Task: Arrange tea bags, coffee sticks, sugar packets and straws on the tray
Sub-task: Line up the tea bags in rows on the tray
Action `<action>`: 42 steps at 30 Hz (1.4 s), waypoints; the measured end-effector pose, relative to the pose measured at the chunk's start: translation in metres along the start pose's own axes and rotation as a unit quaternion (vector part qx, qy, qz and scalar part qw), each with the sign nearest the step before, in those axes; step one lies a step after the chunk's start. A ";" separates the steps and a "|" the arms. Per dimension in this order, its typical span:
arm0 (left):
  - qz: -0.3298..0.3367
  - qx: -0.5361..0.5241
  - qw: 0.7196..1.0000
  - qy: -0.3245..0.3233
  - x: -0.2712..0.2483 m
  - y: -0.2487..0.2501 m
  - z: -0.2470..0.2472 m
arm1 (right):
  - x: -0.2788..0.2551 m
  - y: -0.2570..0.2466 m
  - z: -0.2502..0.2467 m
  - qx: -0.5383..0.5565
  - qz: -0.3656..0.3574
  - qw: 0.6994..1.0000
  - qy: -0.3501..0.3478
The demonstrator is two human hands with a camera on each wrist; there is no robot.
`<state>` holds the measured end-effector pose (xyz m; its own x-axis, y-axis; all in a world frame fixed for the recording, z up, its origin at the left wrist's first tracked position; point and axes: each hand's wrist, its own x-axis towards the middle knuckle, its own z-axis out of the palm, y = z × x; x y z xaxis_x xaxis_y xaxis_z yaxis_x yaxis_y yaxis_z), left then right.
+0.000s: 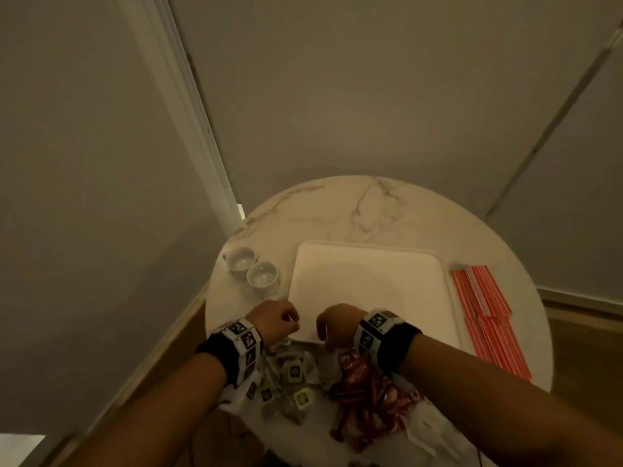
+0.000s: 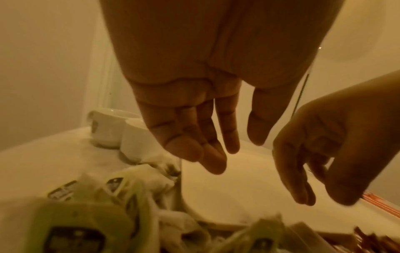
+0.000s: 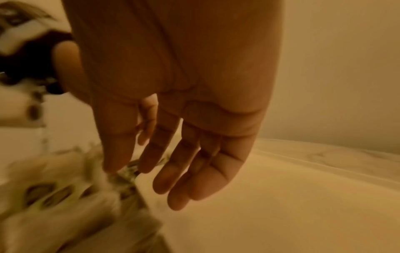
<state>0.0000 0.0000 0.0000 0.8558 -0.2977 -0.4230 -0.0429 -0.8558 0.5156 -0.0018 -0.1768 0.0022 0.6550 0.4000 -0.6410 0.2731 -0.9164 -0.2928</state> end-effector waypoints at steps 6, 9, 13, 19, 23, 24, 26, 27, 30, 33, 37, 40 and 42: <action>0.041 0.060 0.995 -0.068 0.009 0.002 0.009 | 0.004 -0.006 0.043 -0.135 -0.030 0.990 -0.010; 0.063 0.076 0.992 -0.073 0.012 -0.002 0.009 | 0.006 -0.010 0.054 -0.147 -0.024 0.989 0.013; 0.069 0.093 0.989 -0.092 0.015 -0.007 0.013 | 0.009 -0.011 0.062 -0.156 -0.009 0.987 0.036; 0.070 0.084 0.991 -0.081 0.008 0.000 0.018 | -0.003 -0.003 0.045 -0.075 0.021 0.995 0.058; 0.082 0.034 0.993 -0.078 0.000 0.013 0.008 | -0.024 0.003 0.016 0.086 0.013 0.986 0.144; 0.081 0.009 0.994 -0.073 0.000 0.019 0.003 | -0.030 0.005 0.007 0.142 0.002 0.976 0.165; 0.072 -0.071 0.993 -0.055 -0.002 0.030 -0.006 | -0.040 0.010 -0.006 0.235 -0.026 0.951 0.201; 0.068 -0.118 0.990 -0.042 -0.002 0.035 -0.010 | -0.044 0.012 -0.013 0.257 -0.040 0.941 0.218; 0.051 -0.201 0.978 0.015 -0.002 0.051 -0.019 | -0.055 0.022 -0.034 0.318 -0.067 0.914 0.244; 0.055 -0.271 0.959 0.058 -0.004 0.069 -0.025 | -0.065 0.033 -0.049 0.366 -0.069 0.889 0.265; 0.073 -0.376 0.919 0.096 -0.003 0.089 -0.031 | -0.074 0.046 -0.067 0.385 -0.078 0.880 0.266; 0.076 -0.372 0.916 0.127 0.005 0.093 -0.032 | -0.074 0.053 -0.077 0.408 -0.091 0.867 0.270; 0.076 -0.371 0.914 0.142 0.008 0.094 -0.032 | -0.073 0.056 -0.083 0.437 -0.096 0.850 0.279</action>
<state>0.0197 -0.0691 0.0685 0.9728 -0.1775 -0.1486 0.0996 -0.2586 0.9608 0.0234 -0.2584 0.0915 0.9560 0.2469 -0.1584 -0.0564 -0.3751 -0.9253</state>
